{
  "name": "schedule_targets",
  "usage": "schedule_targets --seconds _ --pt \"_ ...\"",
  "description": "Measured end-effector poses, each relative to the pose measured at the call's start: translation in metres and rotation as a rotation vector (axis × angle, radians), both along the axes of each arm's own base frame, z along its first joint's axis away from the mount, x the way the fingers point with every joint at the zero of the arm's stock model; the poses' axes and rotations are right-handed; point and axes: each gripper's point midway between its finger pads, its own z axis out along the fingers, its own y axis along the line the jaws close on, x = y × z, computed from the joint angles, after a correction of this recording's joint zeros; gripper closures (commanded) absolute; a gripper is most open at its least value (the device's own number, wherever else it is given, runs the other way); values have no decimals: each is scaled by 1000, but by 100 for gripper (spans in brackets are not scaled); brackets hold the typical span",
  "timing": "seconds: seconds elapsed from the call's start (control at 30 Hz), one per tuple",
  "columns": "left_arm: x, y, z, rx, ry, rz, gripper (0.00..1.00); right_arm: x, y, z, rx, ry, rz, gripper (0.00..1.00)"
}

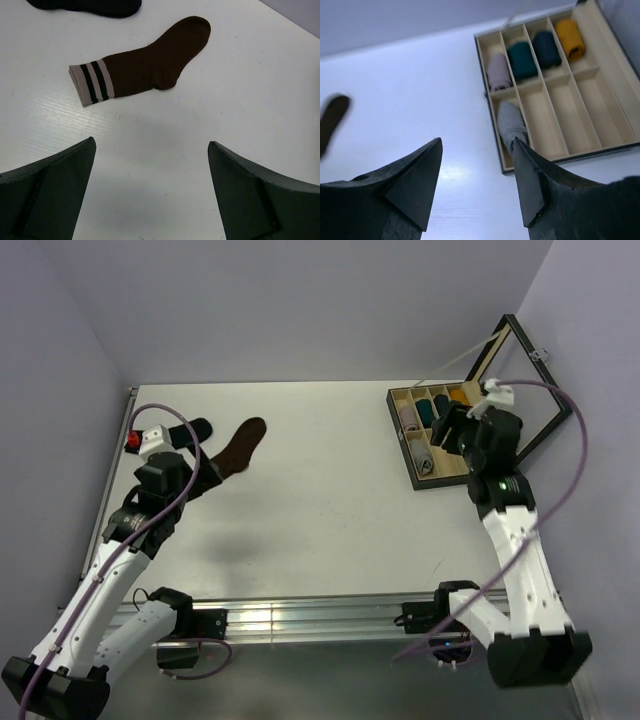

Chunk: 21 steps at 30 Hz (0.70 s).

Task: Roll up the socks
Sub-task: Reset both arms

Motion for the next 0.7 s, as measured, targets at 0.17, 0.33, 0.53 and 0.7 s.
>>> schedule_targets --seconds 0.17,0.33,0.53,0.7 --pt "-11 11 18 3 -36 34 0 -58 6 68 135 -251 -26 22" --pt "-33 31 86 -24 -196 99 1 -113 3 105 186 -405 -47 8" --pt "-78 62 164 -77 -409 183 1 -158 -9 107 157 -456 -99 0" --pt "-108 84 174 -70 -457 242 1 -193 -21 105 90 -504 -144 0"
